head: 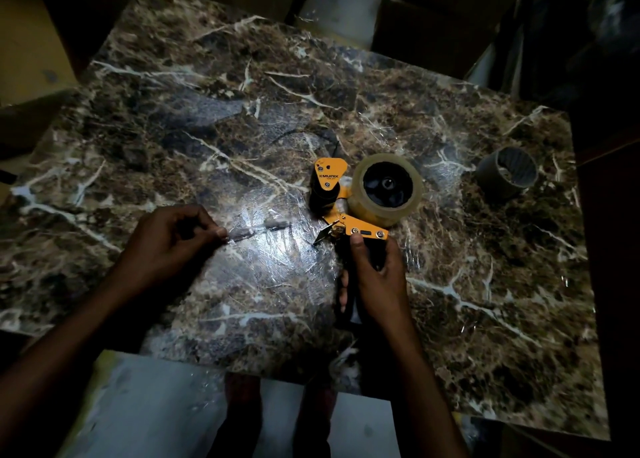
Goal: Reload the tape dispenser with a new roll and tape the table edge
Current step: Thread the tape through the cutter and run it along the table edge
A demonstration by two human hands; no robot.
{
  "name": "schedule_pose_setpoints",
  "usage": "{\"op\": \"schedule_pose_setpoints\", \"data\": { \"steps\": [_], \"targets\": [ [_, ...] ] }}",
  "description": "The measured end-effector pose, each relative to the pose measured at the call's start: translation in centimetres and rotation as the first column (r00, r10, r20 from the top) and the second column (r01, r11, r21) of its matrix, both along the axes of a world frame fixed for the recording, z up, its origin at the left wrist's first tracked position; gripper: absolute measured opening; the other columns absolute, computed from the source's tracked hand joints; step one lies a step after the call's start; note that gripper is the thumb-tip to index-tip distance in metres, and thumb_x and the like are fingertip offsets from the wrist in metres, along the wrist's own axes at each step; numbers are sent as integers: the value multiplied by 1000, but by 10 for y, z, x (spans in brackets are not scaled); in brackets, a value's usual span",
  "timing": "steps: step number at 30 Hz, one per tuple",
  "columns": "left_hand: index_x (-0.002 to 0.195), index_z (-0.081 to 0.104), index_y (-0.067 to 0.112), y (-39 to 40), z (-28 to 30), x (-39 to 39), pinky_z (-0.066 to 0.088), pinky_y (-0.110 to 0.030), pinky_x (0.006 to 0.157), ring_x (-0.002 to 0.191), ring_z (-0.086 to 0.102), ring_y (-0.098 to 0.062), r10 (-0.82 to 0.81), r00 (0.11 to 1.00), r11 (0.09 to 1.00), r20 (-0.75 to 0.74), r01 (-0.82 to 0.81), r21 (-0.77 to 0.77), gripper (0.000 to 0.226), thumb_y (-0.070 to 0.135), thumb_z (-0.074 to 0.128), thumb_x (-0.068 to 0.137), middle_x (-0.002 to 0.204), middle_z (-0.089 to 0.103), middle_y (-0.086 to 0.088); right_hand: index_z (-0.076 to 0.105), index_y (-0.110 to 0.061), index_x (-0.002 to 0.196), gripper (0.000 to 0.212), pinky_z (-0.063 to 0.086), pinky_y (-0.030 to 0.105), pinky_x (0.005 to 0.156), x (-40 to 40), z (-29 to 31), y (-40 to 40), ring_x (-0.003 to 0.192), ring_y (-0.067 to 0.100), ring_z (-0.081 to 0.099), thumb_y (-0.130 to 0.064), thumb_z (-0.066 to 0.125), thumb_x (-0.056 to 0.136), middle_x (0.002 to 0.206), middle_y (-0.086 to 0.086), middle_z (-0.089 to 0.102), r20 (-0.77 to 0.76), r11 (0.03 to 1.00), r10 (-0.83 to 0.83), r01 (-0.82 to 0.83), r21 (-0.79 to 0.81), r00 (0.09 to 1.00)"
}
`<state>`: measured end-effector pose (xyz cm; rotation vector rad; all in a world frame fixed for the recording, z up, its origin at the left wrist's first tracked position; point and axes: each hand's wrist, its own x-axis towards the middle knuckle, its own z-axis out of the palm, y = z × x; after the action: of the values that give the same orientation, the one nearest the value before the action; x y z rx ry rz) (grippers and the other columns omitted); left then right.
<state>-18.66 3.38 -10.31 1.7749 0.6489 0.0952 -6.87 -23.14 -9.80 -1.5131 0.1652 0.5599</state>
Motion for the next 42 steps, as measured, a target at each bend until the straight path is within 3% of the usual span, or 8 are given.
{"op": "schedule_pose_setpoints", "data": {
  "steps": [3, 9, 13, 18, 22, 25, 28, 42],
  "targets": [
    [88, 77, 8, 6, 4, 6, 38, -26, 52, 50, 51, -18, 50, 999, 994, -21, -52, -93, 25, 30, 89, 81, 68, 63, -34, 53, -26, 109, 18, 43, 29, 46, 0, 3, -1, 37, 21, 45, -39, 61, 101, 53, 13, 50, 13, 1000, 16, -16, -19, 1000],
    [108, 76, 4, 2, -1, 12, 36, -11, 35, 40, 54, -10, 267, 959, 892, -95, -283, -354, 18, 13, 72, 93, 67, 76, -10, 52, -28, 104, 15, 42, 30, 44, 0, 4, 0, 36, 21, 45, -40, 62, 101, 53, 13, 50, 17, 1000, 21, -20, -22, 1000],
    [125, 70, -1, 6, -3, 13, 34, -10, 35, 41, 56, -7, 363, 921, 803, -143, -386, -453, 28, 13, 65, 102, 85, 76, -14, 51, -28, 104, 14, 42, 32, 44, -1, 3, -1, 35, 22, 45, -39, 61, 102, 52, 12, 51, 30, 999, 22, -21, -27, 999],
    [121, 70, 7, -37, 30, 26, 54, -12, 49, 56, 72, 1, 355, 920, 934, 167, -342, -106, 21, 3, 67, 100, 76, 81, 12, 52, -27, 108, 16, 43, 31, 44, -1, 3, 0, 36, 22, 46, -39, 61, 102, 54, 12, 52, 33, 999, 29, -28, -33, 999],
    [130, 70, 28, -82, 32, 47, 69, -39, 78, 101, 79, -20, -17, 957, 999, 291, 30, -41, 50, 17, 88, 85, 121, 77, -5, 52, -27, 109, 16, 44, 33, 43, 0, 4, 1, 37, 23, 46, -39, 61, 102, 53, 11, 53, 33, 999, 23, -22, -40, 999],
    [149, 56, 27, -91, 14, 67, 58, -24, 96, 118, 66, -12, -282, 924, 922, 257, 187, 339, 92, 53, 94, 69, 143, 63, 9, 52, -27, 111, 17, 44, 35, 44, 0, 5, 1, 37, 24, 46, -38, 61, 102, 52, 12, 53, 37, 999, 27, -26, -43, 999],
    [160, 45, 20, -83, 7, 85, 47, -25, 110, 131, 57, -14, -307, 930, 862, 201, 182, 474, 115, 65, 91, 65, 157, 52, 5, 53, -23, 114, 22, 45, 33, 44, 0, 6, 1, 36, 23, 47, -40, 61, 102, 53, 11, 54, 41, 998, 30, -28, -62, 999],
    [162, 45, 18, -56, -6, 104, 49, -41, 108, 136, 59, -28, -410, 896, 695, 172, 184, 695, 111, 83, 69, 75, 157, 58, -2, 54, -31, 117, 20, 42, 35, 48, -1, 5, 0, 40, 24, 48, -41, 62, 101, 54, 12, 54, 15, 999, 38, -38, -30, 999]
  ]
}}
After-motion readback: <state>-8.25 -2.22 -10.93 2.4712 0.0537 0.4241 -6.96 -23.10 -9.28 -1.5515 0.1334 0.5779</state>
